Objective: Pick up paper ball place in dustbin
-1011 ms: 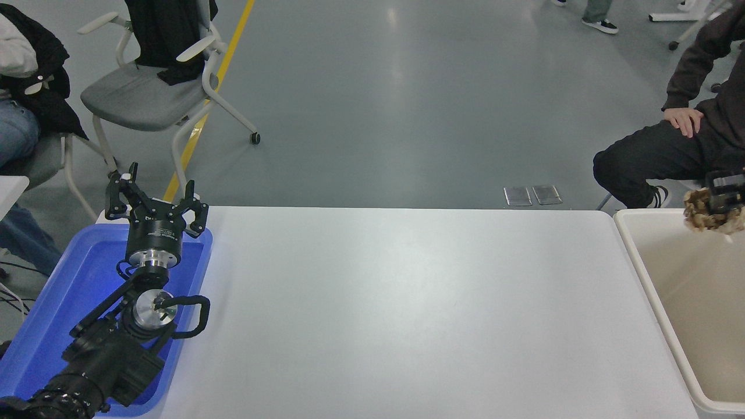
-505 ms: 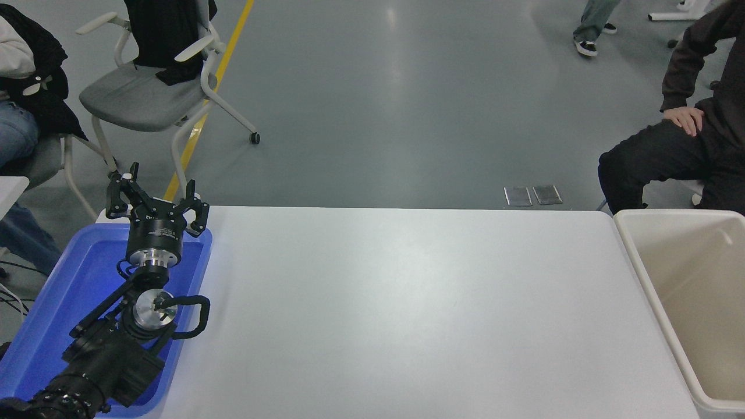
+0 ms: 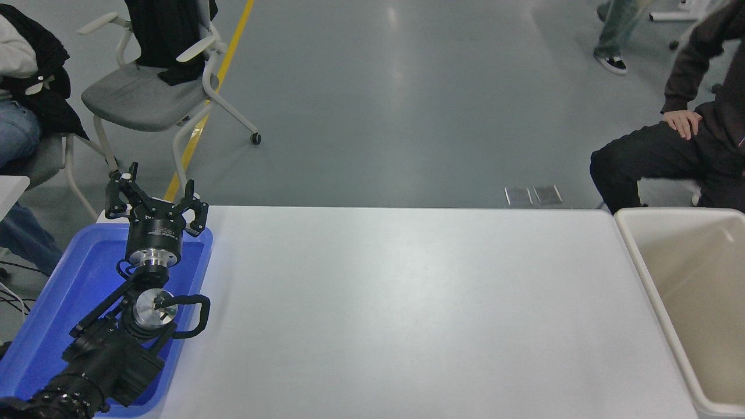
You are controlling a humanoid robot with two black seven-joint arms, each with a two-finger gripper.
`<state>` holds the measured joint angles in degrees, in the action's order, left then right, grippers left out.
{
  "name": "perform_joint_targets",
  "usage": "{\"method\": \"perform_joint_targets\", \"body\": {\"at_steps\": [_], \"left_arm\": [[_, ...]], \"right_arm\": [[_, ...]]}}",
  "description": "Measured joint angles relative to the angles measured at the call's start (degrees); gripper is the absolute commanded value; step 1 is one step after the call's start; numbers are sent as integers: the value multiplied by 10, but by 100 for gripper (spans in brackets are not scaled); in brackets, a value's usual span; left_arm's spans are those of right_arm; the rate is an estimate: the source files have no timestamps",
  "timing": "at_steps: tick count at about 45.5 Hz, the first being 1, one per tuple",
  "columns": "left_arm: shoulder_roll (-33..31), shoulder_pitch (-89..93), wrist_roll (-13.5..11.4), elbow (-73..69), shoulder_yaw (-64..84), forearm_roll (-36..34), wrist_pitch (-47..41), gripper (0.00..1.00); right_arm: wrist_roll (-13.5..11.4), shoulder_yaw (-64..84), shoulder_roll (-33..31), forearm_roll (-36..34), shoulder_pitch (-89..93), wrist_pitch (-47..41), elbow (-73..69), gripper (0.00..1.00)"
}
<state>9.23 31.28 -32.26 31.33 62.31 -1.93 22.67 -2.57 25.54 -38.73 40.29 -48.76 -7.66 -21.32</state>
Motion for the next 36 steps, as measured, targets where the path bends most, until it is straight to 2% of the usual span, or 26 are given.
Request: {"method": "perform_joint_targets", "body": {"at_steps": [8, 9, 10, 11, 13, 36], "left_arm": [[0, 0, 0, 0, 0, 0, 0, 99], [0, 0, 0, 0, 0, 0, 0, 99], [0, 0, 0, 0, 0, 0, 0, 99], [0, 0, 0, 0, 0, 0, 0, 99], [0, 0, 0, 0, 0, 0, 0, 99], [0, 0, 0, 0, 0, 0, 0, 99]], "right_arm": [[0, -22, 33, -18, 42, 29, 25, 0], [0, -24, 37, -20, 46, 33, 28, 18], [0, -25, 40, -21, 49, 35, 30, 48], [0, -27, 42, -22, 52, 37, 31, 70], [0, -30, 48, -25, 57, 43, 34, 100], [1, -108, 65, -37, 68, 56, 23, 100]]}}
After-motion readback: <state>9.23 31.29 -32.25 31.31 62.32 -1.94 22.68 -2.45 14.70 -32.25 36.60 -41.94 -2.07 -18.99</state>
